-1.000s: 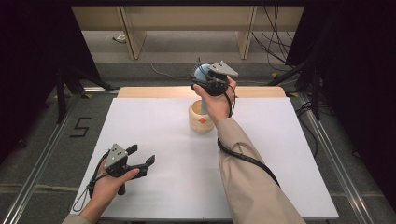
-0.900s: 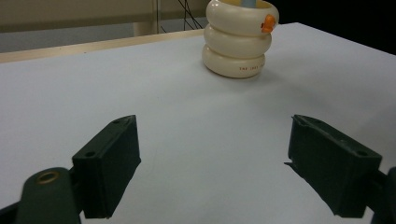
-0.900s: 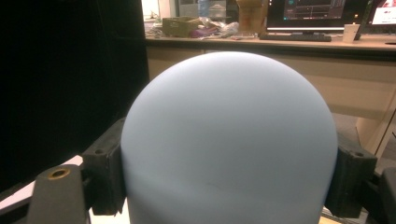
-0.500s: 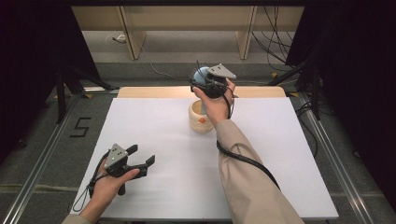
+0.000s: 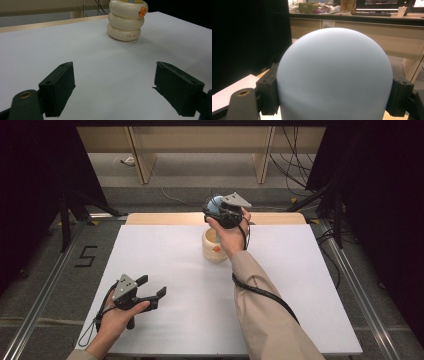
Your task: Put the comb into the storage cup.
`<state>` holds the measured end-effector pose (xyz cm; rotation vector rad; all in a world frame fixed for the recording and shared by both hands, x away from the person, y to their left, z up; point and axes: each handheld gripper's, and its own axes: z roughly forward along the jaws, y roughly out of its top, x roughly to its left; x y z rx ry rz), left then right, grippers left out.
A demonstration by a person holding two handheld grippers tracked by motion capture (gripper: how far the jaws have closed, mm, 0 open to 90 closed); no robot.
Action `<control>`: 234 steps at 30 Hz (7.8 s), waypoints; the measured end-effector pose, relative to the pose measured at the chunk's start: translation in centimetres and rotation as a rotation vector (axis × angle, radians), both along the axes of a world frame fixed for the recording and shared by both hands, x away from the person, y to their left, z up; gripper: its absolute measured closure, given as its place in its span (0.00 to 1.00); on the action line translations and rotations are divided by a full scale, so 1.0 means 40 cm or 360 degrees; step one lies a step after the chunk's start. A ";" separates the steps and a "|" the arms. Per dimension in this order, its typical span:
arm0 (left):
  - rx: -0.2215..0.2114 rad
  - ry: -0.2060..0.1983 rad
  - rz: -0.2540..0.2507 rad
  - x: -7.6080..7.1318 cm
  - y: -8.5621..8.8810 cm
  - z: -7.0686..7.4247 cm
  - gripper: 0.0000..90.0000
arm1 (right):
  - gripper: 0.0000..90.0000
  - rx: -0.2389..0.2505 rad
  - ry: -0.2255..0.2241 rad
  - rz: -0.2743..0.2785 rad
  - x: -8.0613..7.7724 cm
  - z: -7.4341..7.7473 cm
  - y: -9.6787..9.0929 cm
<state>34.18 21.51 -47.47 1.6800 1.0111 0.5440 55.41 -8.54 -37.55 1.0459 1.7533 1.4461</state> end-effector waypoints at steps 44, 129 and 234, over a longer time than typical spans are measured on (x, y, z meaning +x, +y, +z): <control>0.0003 0.0004 -0.0002 -0.001 -0.003 -0.001 0.18 | 0.22 -0.0039 0.0010 0.0041 -0.075 -0.038 -0.033; 0.0013 0.0011 -0.0003 0.000 -0.007 -0.005 0.18 | 0.00 0.0061 -0.0009 0.0087 -0.194 -0.049 -0.117; 0.0012 -0.0010 0.0019 -0.002 -0.003 0.000 0.18 | 0.01 -0.0119 0.0041 0.0068 -0.407 -0.085 -0.407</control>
